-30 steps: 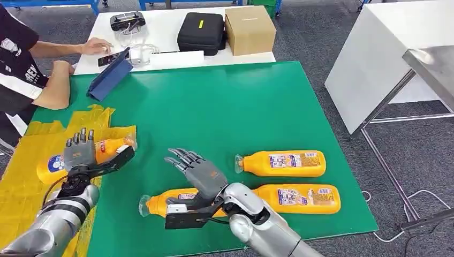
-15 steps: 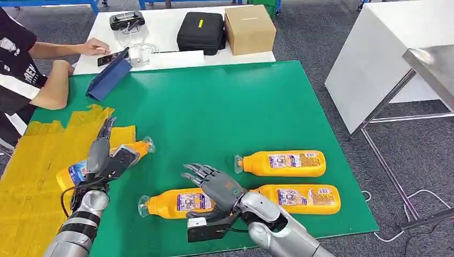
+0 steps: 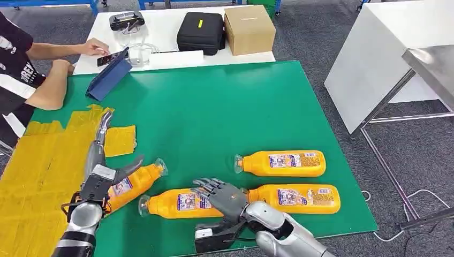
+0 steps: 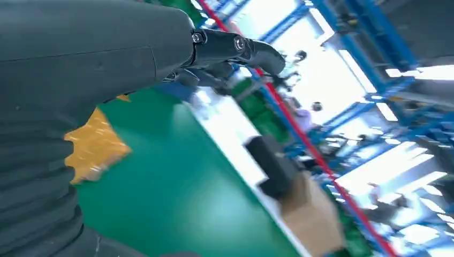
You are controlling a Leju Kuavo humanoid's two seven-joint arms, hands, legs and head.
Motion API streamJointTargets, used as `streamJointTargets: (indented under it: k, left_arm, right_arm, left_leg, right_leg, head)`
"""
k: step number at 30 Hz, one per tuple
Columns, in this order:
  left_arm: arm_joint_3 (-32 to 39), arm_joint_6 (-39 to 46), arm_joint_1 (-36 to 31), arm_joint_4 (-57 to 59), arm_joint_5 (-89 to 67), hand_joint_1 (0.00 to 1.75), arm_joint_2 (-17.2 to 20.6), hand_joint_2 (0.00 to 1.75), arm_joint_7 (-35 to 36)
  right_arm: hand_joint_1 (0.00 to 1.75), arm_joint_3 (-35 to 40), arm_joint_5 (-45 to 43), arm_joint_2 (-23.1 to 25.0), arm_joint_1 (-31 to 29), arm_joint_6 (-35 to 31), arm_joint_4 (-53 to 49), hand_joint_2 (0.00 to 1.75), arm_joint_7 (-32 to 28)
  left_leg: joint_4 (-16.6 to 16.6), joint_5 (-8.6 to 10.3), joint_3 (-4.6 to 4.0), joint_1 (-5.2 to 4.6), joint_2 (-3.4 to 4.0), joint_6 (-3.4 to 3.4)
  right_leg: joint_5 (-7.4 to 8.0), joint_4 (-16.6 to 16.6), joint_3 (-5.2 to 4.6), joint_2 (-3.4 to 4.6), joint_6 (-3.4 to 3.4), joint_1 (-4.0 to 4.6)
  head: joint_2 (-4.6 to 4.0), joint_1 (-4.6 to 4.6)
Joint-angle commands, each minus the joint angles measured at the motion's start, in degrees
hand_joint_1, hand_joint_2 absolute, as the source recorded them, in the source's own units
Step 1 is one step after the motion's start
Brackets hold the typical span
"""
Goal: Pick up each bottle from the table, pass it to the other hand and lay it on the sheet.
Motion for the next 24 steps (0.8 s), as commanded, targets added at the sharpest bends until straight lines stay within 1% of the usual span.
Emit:
streamJointTargets:
  k: [1,2,3,5,8,10,11,12,14,16,17,19,20,21,22,24]
  left_arm:
    - [-5.0,-4.3,3.7,-13.0,5.0,0.0,-1.4,1.75,-1.4]
    - [-5.5,-4.2,3.6,-13.4,4.5,0.0,-1.3,1.75,-1.3]
    - [-5.6,-4.2,3.5,-13.5,4.4,0.0,-1.3,1.75,-1.3]
    - [-6.1,-4.1,3.5,-13.7,4.3,0.0,-1.4,1.75,-1.3]
    - [-6.1,-4.1,3.5,-13.7,4.3,0.0,-1.4,1.75,-1.3]
    - [-6.1,-4.1,3.5,-13.7,4.3,0.0,-1.4,1.75,-1.3]
    - [-6.5,-4.3,3.6,-14.2,4.1,0.0,-1.3,1.75,-1.8]
    - [-6.6,-4.3,3.6,-14.3,4.1,0.0,-1.4,1.75,-1.8]
    - [-7.5,-4.3,4.0,-15.4,3.8,0.0,-1.5,1.75,-2.0]
    - [-7.8,-4.4,4.0,-15.5,3.8,0.0,-1.6,1.75,-2.0]
    - [-8.7,-4.6,4.2,-16.5,4.0,0.0,-1.4,1.75,-2.3]
    - [-9.3,-4.9,4.4,-17.5,4.6,0.0,-1.4,1.75,-2.5]
    - [-9.6,-5.3,4.5,-18.1,5.1,0.0,-1.3,1.75,-2.6]
    - [-9.6,-5.3,4.5,-18.1,5.1,0.0,-1.3,1.75,-2.6]
    - [-9.6,-5.3,4.4,-18.2,5.1,0.0,-1.4,1.75,-2.6]
    - [-9.9,-5.2,4.4,-18.3,5.2,0.0,-1.2,1.75,-2.6]
  right_arm:
    - [0.0,2.1,4.1,7.5,-4.9,-0.6,16.3,0.0,4.6]
    - [0.0,2.2,5.5,8.8,-5.7,-0.9,18.9,0.0,5.6]
    - [0.0,2.4,6.0,9.2,-5.9,-1.0,19.6,0.0,6.0]
    - [0.0,2.1,7.5,11.1,-7.0,-1.5,23.2,0.0,7.3]
    - [0.0,2.1,7.5,11.1,-7.0,-1.5,23.2,0.0,7.3]
    - [0.0,2.1,7.5,11.1,-7.0,-1.5,23.2,0.0,7.3]
    - [0.0,2.0,8.6,12.2,-7.6,-1.8,25.5,0.0,8.1]
    - [0.0,2.0,8.6,12.4,-7.6,-1.9,25.6,0.0,8.1]
    - [0.09,1.6,9.0,14.1,-8.3,-1.6,29.0,0.0,8.1]
    - [0.24,1.6,9.0,14.3,-8.4,-1.6,29.6,0.0,8.1]
    - [0.37,1.3,8.8,15.2,-9.0,-1.4,31.8,0.0,7.5]
    - [0.79,1.0,8.7,15.7,-9.5,-1.4,33.4,0.0,7.0]
    - [1.27,0.5,8.4,15.8,-9.6,-1.3,33.9,0.0,6.7]
    - [1.31,0.5,8.4,15.8,-9.6,-1.3,33.9,0.0,6.7]
    - [1.31,0.5,8.4,15.7,-9.6,-1.4,33.9,0.0,6.7]
    - [1.45,-0.5,8.0,16.0,-9.7,-2.2,34.1,0.0,6.8]
  left_leg:
    - [0.1,-0.27,0.44,0.12,0.1,-0.1]
    - [0.1,-0.3,0.47,0.15,0.05,-0.11]
    - [0.0,-0.15,0.31,0.11,0.1,-0.07]
    - [0.0,-0.16,0.48,0.11,0.0,-0.08]
    - [0.0,-0.11,0.44,0.12,0.05,-0.08]
    - [0.0,-0.22,0.64,0.13,0.04,-0.16]
    - [-0.1,-0.09,0.54,0.09,0.01,-0.13]
    - [0.0,-0.11,0.6,0.08,0.01,-0.13]
    - [-0.1,-0.11,0.62,0.1,0.09,-0.13]
    - [-0.1,-0.09,0.65,0.1,0.13,-0.13]
    - [-0.1,-0.12,0.72,0.13,0.11,-0.15]
    - [-0.1,-0.11,0.8,0.11,0.14,-0.15]
    - [-0.1,-0.09,0.81,0.1,0.18,-0.13]
    - [-0.1,-0.11,0.87,0.12,0.16,-0.15]
    - [-0.1,-0.1,0.87,0.11,0.23,-0.17]
    - [-0.1,-0.14,1.01,0.12,0.21,-0.21]
  right_leg:
    - [-0.17,0.0,0.38,0.21,-0.14,0.11]
    - [-0.2,0.0,0.44,0.17,-0.16,0.14]
    - [-0.07,0.0,0.24,0.16,-0.1,0.12]
    - [-0.12,-0.1,0.4,0.05,-0.12,0.12]
    - [-0.06,-0.1,0.36,0.11,-0.11,0.13]
    - [-0.11,0.0,0.49,0.15,-0.16,0.14]
    - [-0.04,-0.1,0.4,0.05,-0.12,0.1]
    - [-0.07,-0.1,0.44,0.05,-0.14,0.09]
    - [-0.04,-0.1,0.45,0.14,-0.14,0.1]
    - [0.0,-0.1,0.46,0.14,-0.16,0.1]
    - [-0.03,-0.1,0.53,0.14,-0.19,0.13]
    - [-0.03,-0.1,0.59,0.16,-0.18,0.11]
    - [0.0,-0.1,0.6,0.19,-0.16,0.1]
    - [-0.03,-0.1,0.65,0.2,-0.18,0.12]
    - [0.01,-0.1,0.64,0.27,-0.16,0.11]
    - [-0.01,-0.1,0.76,0.27,-0.18,0.12]
  head:
    - [0.0,0.0]
    - [0.0,-0.02]
    - [0.0,-0.02]
    - [0.0,0.0]
    - [0.0,-0.02]
    - [0.0,0.0]
    - [0.0,0.0]
    - [0.0,0.0]
    - [0.0,-0.02]
    - [0.0,-0.02]
    - [0.0,-0.02]
    - [0.0,-0.02]
    - [0.0,0.0]
    - [0.0,0.0]
    - [0.0,0.0]
    - [0.0,0.0]
